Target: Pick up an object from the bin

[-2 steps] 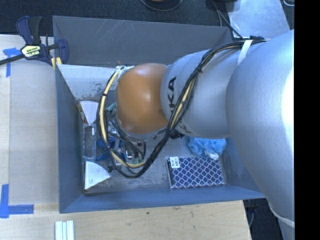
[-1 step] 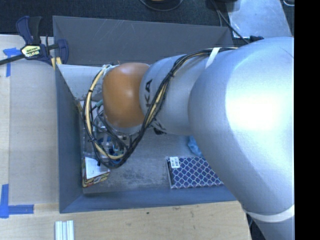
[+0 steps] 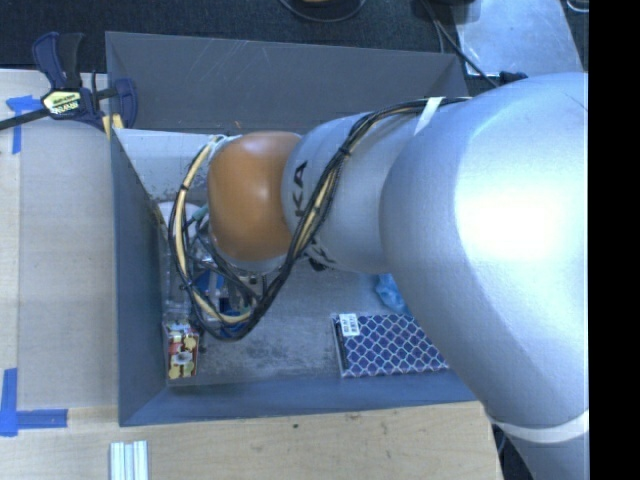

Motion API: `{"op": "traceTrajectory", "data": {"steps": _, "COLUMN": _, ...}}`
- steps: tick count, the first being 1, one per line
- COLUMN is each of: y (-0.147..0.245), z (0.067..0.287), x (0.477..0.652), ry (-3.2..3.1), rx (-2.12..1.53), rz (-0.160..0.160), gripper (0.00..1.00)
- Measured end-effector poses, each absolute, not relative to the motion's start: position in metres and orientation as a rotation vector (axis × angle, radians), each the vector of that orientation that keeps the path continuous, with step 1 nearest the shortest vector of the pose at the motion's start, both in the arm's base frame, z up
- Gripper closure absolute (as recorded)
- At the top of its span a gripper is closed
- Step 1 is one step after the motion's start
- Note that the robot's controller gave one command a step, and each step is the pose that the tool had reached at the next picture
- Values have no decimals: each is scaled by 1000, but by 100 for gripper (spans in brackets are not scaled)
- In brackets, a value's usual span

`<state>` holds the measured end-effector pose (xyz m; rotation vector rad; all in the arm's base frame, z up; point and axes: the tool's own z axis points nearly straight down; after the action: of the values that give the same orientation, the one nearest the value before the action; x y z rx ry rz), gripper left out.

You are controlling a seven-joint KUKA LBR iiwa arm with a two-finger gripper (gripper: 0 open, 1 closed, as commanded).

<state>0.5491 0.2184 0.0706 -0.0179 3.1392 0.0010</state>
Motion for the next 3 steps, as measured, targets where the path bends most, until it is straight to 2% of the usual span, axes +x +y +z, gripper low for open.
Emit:
{"op": "traceTrajectory", "data": {"steps": 1, "y": 165, "z": 71, "x": 563, "ry": 3129, "rx": 272, "rz": -6, "gripper": 0}}
{"op": "traceTrajectory", "data": {"steps": 2, "y": 175, "z": 71, "x": 561, "ry": 3117, "rx": 377, "rz": 1, "gripper": 0}}
{"op": "traceTrajectory", "data": {"steps": 3, "y": 239, "z": 76, "x": 563, "ry": 3129, "rx": -71, "rz": -9, "gripper": 100}}
